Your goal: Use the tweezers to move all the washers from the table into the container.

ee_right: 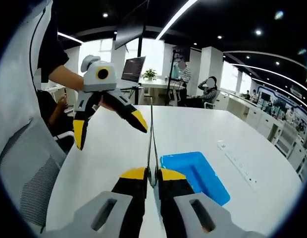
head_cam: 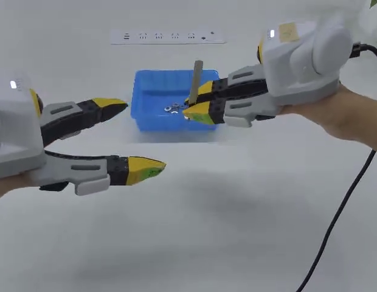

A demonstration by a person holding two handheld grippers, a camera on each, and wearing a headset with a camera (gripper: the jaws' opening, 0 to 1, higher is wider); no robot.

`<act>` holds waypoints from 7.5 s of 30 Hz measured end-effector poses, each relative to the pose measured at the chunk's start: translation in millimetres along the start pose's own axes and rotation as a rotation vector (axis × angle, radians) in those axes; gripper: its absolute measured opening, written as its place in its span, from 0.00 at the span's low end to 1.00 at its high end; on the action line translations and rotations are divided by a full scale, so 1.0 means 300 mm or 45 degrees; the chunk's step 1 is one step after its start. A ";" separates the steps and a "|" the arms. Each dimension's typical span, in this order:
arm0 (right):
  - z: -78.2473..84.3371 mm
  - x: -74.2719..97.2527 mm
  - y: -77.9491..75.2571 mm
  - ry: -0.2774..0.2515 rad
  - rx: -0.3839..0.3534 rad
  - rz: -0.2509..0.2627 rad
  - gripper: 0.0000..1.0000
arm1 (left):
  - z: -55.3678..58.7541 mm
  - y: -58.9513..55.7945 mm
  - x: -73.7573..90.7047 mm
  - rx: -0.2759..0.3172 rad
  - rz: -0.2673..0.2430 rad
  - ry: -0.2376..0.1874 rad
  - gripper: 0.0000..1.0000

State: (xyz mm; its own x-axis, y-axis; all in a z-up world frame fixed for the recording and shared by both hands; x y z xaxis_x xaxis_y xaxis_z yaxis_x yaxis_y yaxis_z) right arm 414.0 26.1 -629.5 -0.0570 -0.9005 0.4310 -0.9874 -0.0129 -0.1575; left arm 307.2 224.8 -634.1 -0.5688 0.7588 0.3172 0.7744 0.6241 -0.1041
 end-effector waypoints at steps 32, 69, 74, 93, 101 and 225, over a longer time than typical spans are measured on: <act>0.192 -0.228 -0.225 0.110 -0.115 0.099 0.10 | 0.056 0.020 0.171 0.318 -0.186 -0.221 1.00; 0.157 -0.173 -0.198 0.143 -0.097 0.102 0.08 | 0.019 0.112 0.115 0.282 -0.216 -0.252 0.93; 0.149 -0.163 -0.187 0.147 -0.086 0.083 0.08 | 0.003 0.119 0.045 0.284 -0.152 -0.290 0.85; 0.115 -0.172 -0.160 0.175 0.023 0.011 0.08 | -0.161 0.250 -0.236 -0.075 0.098 -0.102 0.57; 0.103 -0.173 -0.158 0.174 0.040 -0.009 0.08 | -0.178 0.242 -0.274 -0.166 0.228 -0.021 0.23; 0.204 0.120 0.122 0.416 -0.052 0.264 0.29 | 0.109 0.129 -0.023 -0.121 0.170 0.204 0.21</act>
State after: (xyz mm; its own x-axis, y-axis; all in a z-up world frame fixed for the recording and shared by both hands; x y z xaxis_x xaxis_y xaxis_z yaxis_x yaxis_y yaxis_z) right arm 384.9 -33.4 -673.9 -0.2931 -0.6964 0.6550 -0.9548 0.1779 -0.2381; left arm 331.9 249.9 -671.1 -0.4138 0.7896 0.4531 0.8669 0.4937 -0.0686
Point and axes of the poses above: the centre of the closed fingertips' face, and the gripper's own axes: x roughly backward along the fingers, y roughly to its left, z roughly out of its underside, the point moved 10 cm from there along x, roughly backward along the fingers, and after that the axes turned 3 degrees about x, right-handed, at the moved point
